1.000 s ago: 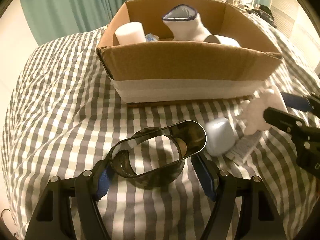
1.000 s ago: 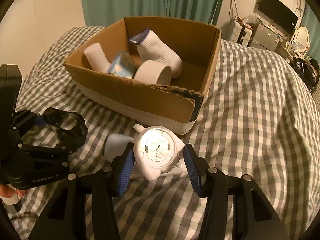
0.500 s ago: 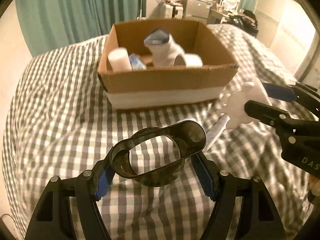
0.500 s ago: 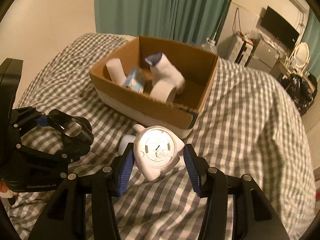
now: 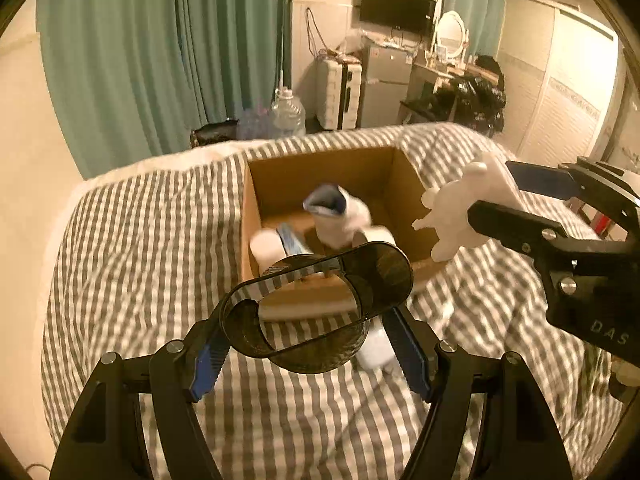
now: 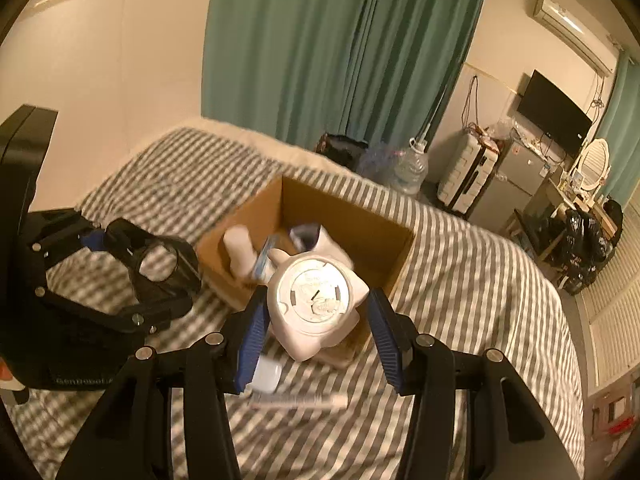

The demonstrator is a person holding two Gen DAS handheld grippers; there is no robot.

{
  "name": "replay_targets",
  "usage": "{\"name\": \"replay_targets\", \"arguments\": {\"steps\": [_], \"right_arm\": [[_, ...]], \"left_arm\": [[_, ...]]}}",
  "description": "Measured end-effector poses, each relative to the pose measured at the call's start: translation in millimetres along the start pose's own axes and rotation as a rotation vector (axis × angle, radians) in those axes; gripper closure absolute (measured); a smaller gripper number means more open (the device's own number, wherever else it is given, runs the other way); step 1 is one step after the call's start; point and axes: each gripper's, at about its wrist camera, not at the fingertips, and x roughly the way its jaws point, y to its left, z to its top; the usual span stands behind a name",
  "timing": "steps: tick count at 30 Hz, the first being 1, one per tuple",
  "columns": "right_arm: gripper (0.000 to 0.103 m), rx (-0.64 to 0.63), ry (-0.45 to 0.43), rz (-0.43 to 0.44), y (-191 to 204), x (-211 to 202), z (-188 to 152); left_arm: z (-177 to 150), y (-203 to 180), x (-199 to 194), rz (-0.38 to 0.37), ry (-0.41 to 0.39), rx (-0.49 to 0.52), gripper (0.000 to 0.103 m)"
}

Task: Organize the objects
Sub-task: 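Carry the toy and eye mask into the box and release both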

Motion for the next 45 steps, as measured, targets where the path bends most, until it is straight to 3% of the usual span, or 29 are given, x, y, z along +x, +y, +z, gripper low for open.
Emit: {"name": "replay_targets", "arguments": {"steps": [7,14,18,28,34,37,39,40,45], "right_arm": [[0.054,0.019,-0.018,-0.021,-22,22,43],[0.054,0.035,0.036,-0.066,-40,75,63],[0.054,0.066,0.077,-0.063,-49,112,62],[0.054,0.119,0.115,-0.028,-73,181,59],[0.054,0.126,0.087,0.007,-74,188,52],[0.053,0.144,0.060,0.023,-77,179,51],[0.038,0.164,0.031,0.033,-80,167,52],[0.035,0.170,0.017,0.032,-82,159,52],[0.035,0.160,-0.019,0.007,-82,114,50]], "left_arm": [[50,15,18,0.028,-0.037,-0.008,0.028],[86,26,72,0.036,-0.021,-0.002,0.028],[95,29,111,0.055,0.005,0.019,0.028],[99,39,180,-0.003,0.009,0.008,0.028],[104,39,189,-0.011,-0.030,0.000,0.027],[104,41,181,-0.024,-0.041,-0.009,0.017],[100,43,169,-0.006,-0.057,-0.009,0.010],[99,43,162,0.008,-0.066,-0.012,0.009],[90,38,126,0.027,-0.073,-0.029,0.009]]}}
